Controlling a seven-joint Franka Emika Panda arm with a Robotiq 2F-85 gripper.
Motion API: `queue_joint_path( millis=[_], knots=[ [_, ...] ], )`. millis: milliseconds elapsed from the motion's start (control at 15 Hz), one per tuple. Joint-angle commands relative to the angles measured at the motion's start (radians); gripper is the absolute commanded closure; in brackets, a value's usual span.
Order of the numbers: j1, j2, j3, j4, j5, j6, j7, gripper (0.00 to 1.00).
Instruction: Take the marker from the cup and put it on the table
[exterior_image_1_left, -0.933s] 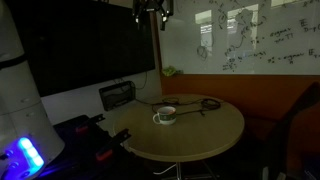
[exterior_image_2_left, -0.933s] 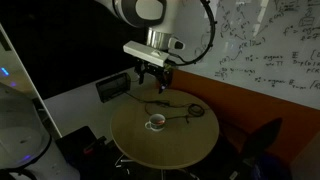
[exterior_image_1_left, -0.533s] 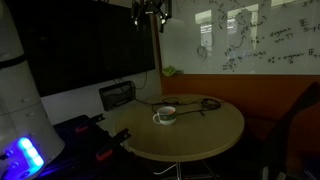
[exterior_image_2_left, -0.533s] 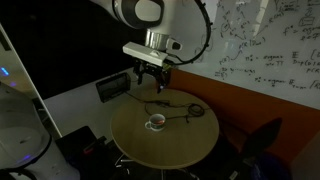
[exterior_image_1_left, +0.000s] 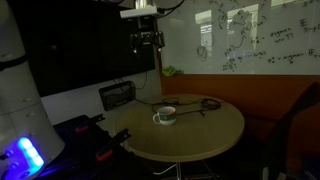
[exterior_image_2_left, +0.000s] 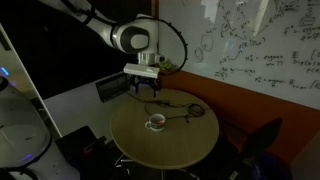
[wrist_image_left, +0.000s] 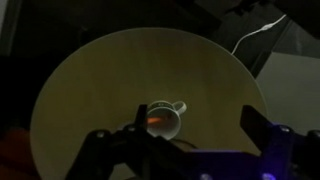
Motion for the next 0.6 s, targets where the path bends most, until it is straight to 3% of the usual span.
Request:
queue_joint_path(
  millis=[0, 533],
  knots=[
    [0.022, 0.086, 0.03, -0.022, -0.01, 0.112, -0.149, 0.0],
    [0.0, 0.318, 0.113, 0.028, -0.146, 0.243, -0.435, 0.0]
  ],
)
